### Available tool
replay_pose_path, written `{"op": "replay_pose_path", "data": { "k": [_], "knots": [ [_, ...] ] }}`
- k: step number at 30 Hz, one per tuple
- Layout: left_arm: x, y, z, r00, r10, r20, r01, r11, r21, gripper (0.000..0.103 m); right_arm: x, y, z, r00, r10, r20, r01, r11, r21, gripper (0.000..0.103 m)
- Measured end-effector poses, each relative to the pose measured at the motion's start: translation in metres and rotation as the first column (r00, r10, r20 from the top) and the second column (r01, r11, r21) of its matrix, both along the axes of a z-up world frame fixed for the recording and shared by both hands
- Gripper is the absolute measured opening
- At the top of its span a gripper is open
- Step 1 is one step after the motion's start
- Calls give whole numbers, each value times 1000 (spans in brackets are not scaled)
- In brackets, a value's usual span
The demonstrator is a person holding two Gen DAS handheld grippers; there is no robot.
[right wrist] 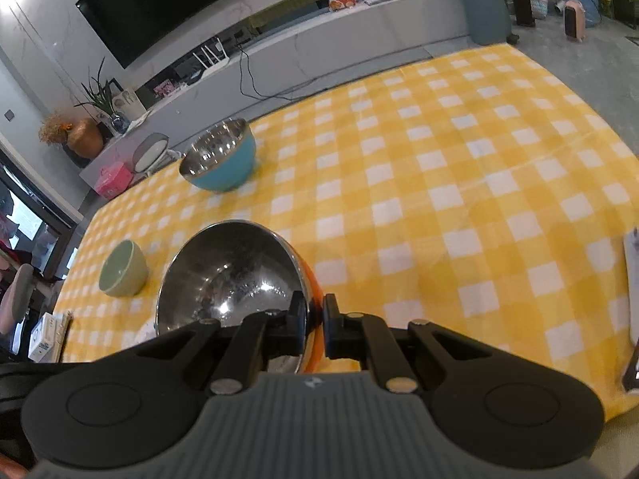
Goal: Organize plates and bowls
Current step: 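Lift the orange bowl with both grippers and carry it beside the plates, then lower the orange bowl and open both grippers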
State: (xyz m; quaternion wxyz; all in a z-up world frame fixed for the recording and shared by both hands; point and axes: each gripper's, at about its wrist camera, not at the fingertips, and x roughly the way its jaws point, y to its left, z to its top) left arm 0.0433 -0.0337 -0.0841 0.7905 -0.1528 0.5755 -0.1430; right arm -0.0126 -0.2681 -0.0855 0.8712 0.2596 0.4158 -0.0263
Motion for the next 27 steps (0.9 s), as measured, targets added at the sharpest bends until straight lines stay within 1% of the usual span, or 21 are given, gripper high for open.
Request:
{"op": "replay_pose_path", "data": {
  "k": [3,6,10,13,16,22,27],
  "knots": [
    [3,3,-10,998,11,-59,-13,999,-38,14,-2,-4,-13,999,-19,-44,21,999,29,6],
    [3,3,-15,997,13,-77,-16,999,-42,14,0,-8,-19,997,-28,-66,31,998,46,7],
    [6,6,-21,994,26,-109,-32,998,-56,15,4,-4,-22,996,-24,-86,27,999,30,6],
    [7,9,-25,992,39,-120,-47,997,-63,15,7,-4,-26,995,-23,-99,27,999,35,6],
    [8,10,-26,993,44,-112,-53,996,-77,16,10,-6,-28,994,-26,-108,30,999,34,6],
    [7,6,-23,997,33,-63,-37,997,-62,16,15,-7,-32,992,-41,-116,46,998,42,6],
    [7,4,-22,999,27,-38,-29,998,-55,19,17,-7,-34,992,-46,-119,51,998,39,7]
  ]
}}
